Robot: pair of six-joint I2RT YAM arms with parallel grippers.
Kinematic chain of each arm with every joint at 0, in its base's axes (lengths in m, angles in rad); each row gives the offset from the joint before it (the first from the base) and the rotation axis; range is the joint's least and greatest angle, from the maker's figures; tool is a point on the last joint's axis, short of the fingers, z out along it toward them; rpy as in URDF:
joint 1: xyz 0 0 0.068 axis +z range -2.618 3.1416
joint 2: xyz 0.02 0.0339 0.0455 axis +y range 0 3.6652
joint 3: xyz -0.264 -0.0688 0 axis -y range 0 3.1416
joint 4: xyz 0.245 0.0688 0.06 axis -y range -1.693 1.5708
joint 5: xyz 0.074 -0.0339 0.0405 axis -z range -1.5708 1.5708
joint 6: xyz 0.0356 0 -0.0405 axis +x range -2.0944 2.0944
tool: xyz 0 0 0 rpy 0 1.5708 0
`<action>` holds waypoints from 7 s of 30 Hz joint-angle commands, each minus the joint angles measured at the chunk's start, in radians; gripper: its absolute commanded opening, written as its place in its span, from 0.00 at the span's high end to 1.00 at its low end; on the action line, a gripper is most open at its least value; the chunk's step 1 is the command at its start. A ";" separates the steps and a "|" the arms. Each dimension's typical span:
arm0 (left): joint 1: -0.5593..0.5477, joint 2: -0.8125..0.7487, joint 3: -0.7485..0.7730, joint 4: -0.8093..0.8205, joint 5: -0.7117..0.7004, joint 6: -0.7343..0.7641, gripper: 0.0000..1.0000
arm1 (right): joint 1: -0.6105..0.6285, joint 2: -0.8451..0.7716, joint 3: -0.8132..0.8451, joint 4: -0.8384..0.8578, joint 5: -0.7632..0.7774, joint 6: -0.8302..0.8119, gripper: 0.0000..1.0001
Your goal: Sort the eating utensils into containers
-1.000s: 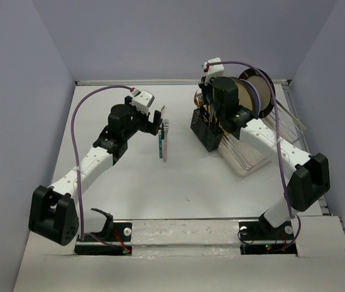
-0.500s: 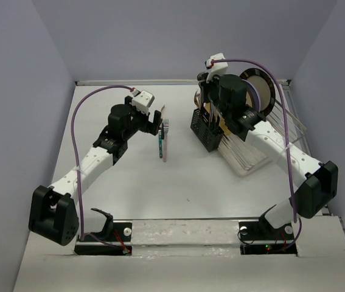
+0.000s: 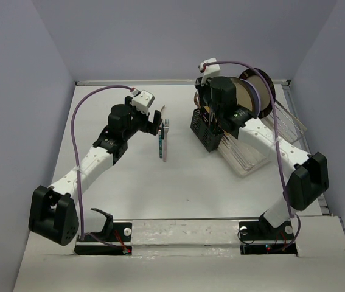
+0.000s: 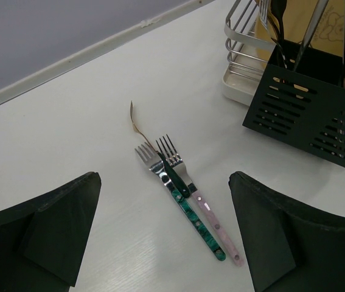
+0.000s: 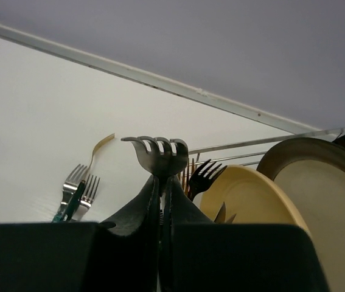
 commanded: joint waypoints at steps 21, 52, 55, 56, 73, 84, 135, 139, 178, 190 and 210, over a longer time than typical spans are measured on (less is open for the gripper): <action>0.061 -0.034 -0.089 0.076 -0.043 0.026 0.01 | -0.022 0.139 0.016 -0.060 0.043 0.066 0.49; 0.243 0.078 -0.183 0.149 -0.115 -0.017 0.01 | 0.211 0.615 0.477 -0.467 -0.181 0.166 0.48; 0.243 0.075 -0.183 0.149 -0.117 -0.015 0.01 | 0.211 0.618 0.460 -0.467 -0.183 0.169 0.49; 0.243 0.075 -0.183 0.148 -0.118 -0.015 0.01 | 0.211 0.619 0.450 -0.467 -0.183 0.170 0.49; 0.243 0.057 -0.189 0.151 -0.109 -0.015 0.01 | 0.202 0.661 0.423 -0.476 -0.138 0.166 0.60; 0.243 0.061 -0.191 0.151 -0.112 -0.012 0.01 | 0.189 0.687 0.418 -0.476 -0.175 0.141 0.57; 0.243 0.081 -0.185 0.143 -0.101 -0.014 0.01 | 0.102 -0.060 -0.301 0.746 0.096 -0.194 1.00; 0.243 0.077 -0.188 0.145 -0.098 -0.012 0.01 | 0.076 0.023 -0.284 0.840 0.152 -0.222 1.00; 0.243 0.098 -0.185 0.145 -0.086 -0.011 0.01 | 0.004 0.113 -0.531 1.006 0.091 -0.152 0.68; 0.243 0.109 -0.180 0.142 -0.084 -0.018 0.01 | 0.004 -0.020 -0.505 0.828 0.016 -0.161 0.46; 0.196 0.521 0.151 -0.245 -0.020 -0.211 0.29 | 0.148 0.061 -0.225 0.213 -0.110 0.100 0.50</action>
